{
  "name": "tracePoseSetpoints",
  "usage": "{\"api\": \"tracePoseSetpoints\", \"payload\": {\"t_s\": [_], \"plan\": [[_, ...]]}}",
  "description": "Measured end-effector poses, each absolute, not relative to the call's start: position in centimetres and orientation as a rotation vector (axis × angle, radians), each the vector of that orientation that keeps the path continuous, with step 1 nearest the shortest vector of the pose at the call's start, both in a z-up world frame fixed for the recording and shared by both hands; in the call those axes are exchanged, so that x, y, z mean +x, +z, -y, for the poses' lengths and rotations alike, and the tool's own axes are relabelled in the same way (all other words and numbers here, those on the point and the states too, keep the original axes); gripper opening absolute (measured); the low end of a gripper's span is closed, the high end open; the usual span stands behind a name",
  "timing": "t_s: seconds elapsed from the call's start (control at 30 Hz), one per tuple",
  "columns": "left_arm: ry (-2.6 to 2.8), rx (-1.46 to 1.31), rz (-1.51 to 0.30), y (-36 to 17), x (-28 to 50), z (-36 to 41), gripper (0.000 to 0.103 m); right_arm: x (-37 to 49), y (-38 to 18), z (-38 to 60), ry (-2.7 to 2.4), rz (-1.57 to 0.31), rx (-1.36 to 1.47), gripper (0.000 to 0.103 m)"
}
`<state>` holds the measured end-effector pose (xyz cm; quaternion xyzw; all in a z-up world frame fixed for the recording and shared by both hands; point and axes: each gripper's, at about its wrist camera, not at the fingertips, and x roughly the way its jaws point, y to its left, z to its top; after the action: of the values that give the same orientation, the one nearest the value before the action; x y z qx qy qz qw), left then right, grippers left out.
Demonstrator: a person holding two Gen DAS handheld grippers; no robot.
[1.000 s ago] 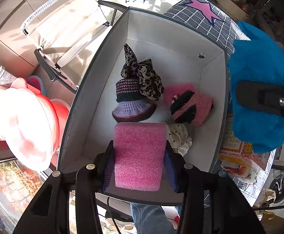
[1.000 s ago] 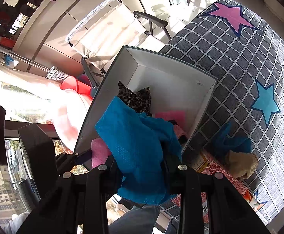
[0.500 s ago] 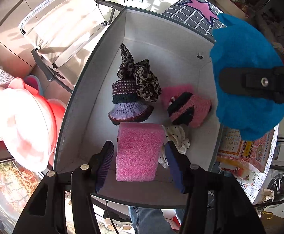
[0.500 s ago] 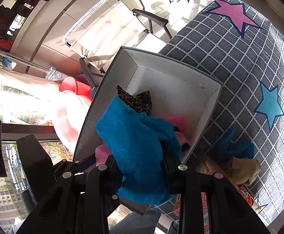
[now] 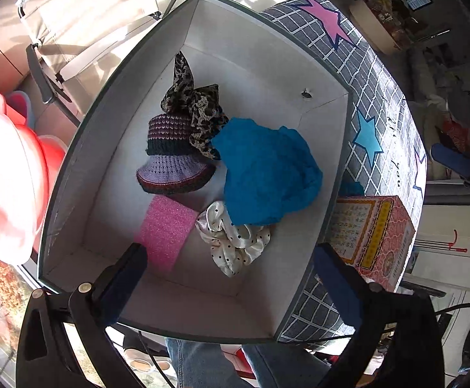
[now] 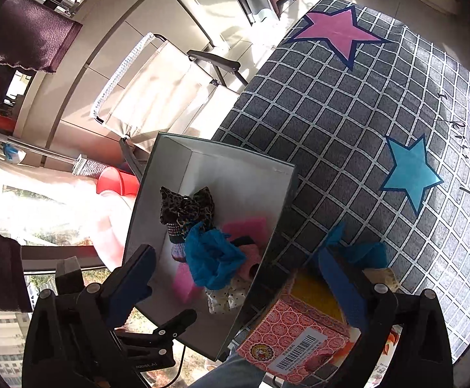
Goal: Organize soft objects
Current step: 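Open the left tool to drop the pink sponge while the right tool releases the blue cloth, then grasp the beige sock with the right tool while the left tool moves toward the blue glove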
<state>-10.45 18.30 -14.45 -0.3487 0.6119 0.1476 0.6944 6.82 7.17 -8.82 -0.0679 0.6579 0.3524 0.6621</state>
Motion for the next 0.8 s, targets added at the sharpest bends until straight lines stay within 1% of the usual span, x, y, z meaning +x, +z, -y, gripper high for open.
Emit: {"api": "tracePoseSetpoints", "payload": {"t_s": [0.1, 0.23, 0.37, 0.57, 0.73, 0.8], "plan": [[0.31, -0.793, -1.362, -14.0, -9.7, -17.9, 0.103, 9.8, -10.1, -3.9, 0.648, -1.508, -0.181, 0.101], [0.296, -0.78, -1.379, -13.1, -8.7, -17.4, 0.103, 12.3, -14.5, 0.3, 0.515, -1.632, -0.169, 0.101], [0.297, -0.747, -1.405, -12.6, -8.0, -16.8, 0.103, 12.8, -19.4, 3.4, 0.448, -1.781, -0.114, 0.101], [0.307, -0.716, -1.452, -12.6, -7.3, -15.4, 0.103, 12.1, -24.9, 3.8, 0.451, -1.934, -0.056, 0.101], [0.297, -0.683, -1.475, -12.3, -6.6, -14.1, 0.103, 11.5, -28.7, 4.2, 0.398, -2.003, -0.248, 0.101], [0.291, -0.675, -1.474, -12.1, -6.3, -13.8, 0.103, 11.7, -28.7, 5.5, 0.35, -1.942, -0.369, 0.101]]}}
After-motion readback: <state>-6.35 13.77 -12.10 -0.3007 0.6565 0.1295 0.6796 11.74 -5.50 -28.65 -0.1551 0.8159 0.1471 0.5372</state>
